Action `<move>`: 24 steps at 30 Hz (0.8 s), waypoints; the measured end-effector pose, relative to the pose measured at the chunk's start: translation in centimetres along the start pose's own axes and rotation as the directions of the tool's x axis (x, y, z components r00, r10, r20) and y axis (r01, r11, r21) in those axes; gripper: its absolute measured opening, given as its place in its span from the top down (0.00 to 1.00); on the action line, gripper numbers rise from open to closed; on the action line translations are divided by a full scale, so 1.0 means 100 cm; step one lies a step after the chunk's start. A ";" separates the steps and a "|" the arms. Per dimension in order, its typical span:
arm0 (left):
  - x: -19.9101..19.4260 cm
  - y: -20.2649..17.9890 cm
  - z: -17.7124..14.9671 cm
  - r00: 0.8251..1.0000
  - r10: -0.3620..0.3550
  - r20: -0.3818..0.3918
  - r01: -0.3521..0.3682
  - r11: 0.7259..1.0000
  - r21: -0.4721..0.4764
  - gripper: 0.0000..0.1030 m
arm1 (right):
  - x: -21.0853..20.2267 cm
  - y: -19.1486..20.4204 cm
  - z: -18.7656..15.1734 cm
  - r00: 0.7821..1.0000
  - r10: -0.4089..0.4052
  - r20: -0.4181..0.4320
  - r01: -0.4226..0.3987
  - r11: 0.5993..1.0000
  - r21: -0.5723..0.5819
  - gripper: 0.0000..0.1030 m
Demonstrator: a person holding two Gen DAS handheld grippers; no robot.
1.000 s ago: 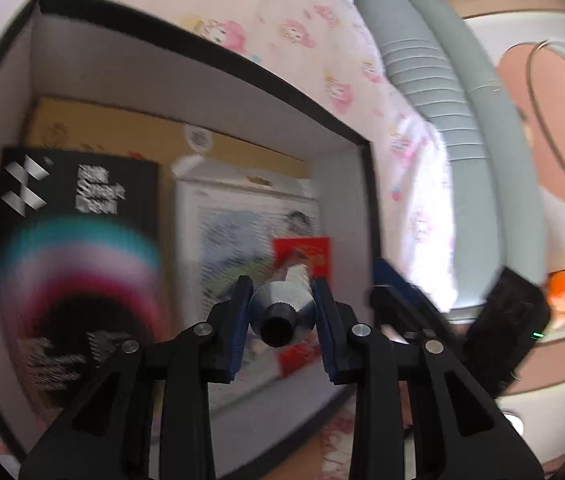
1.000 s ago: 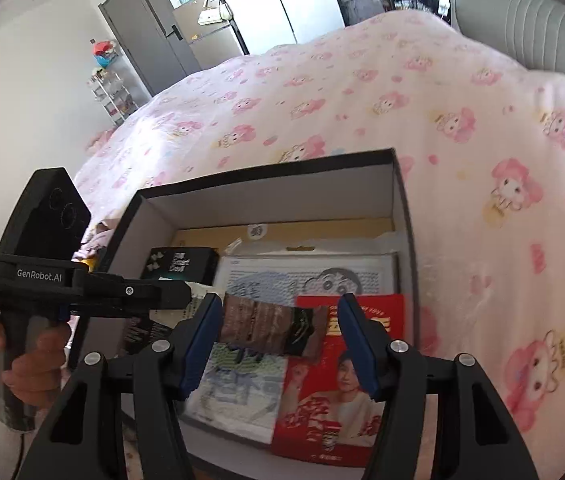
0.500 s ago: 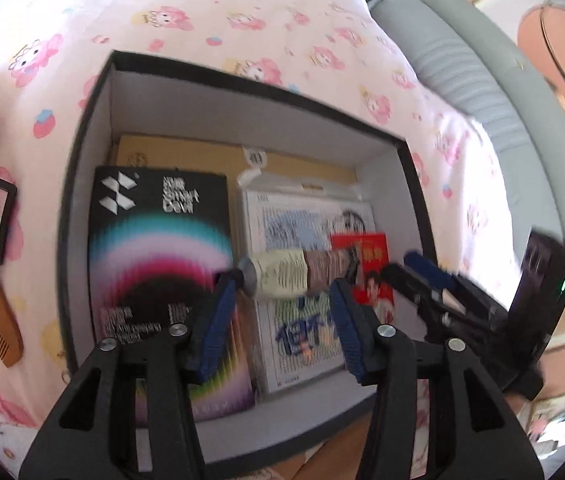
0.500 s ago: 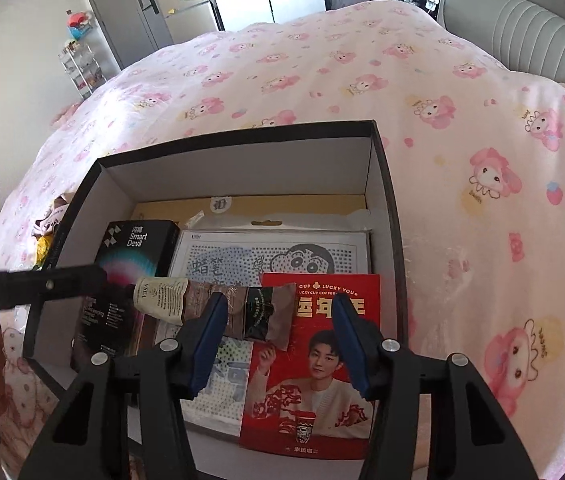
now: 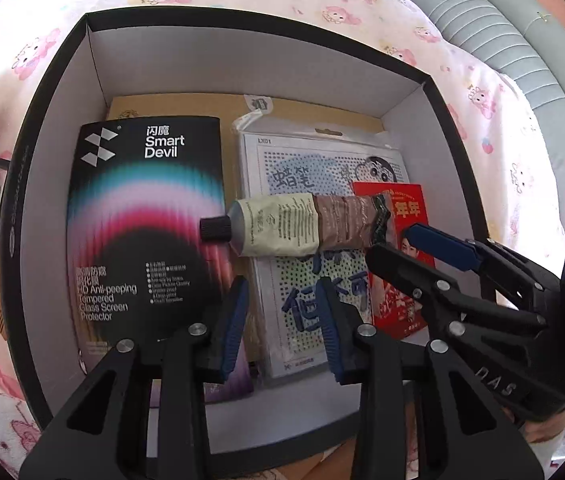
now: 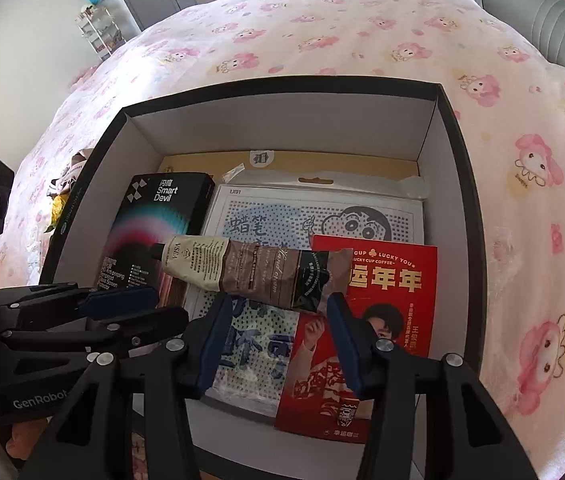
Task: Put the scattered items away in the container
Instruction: 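Carry the hand cream tube with the left gripper over the box, then lower the tube into the box behind the bead-art pack with the left gripper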
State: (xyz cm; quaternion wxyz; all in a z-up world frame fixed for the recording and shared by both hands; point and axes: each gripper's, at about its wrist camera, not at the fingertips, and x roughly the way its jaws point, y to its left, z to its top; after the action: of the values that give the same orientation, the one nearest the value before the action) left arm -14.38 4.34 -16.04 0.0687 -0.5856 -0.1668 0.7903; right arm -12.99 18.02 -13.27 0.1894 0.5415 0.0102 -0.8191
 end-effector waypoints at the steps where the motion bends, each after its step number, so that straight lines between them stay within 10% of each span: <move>1: 0.001 0.001 0.001 1.000 0.000 -0.002 0.000 1.000 -0.005 0.67 | 0.001 0.001 0.001 1.000 -0.021 -0.005 0.021 1.000 -0.003 0.56; 14: -0.005 0.013 0.006 1.000 -0.015 -0.025 0.014 0.998 -0.061 0.66 | -0.020 0.005 0.007 0.992 -0.104 0.075 0.106 0.994 -0.027 0.56; 24: -0.004 0.024 0.021 0.995 -0.066 -0.075 0.066 0.998 -0.005 0.65 | 0.006 0.002 0.010 0.996 -0.018 -0.092 0.016 1.000 -0.026 0.56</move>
State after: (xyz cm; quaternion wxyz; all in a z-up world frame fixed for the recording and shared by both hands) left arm -16.07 1.55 -15.98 0.1001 -0.6090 -0.1842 0.7650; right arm -14.01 17.39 -13.31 0.1886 0.5763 0.0337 -0.7944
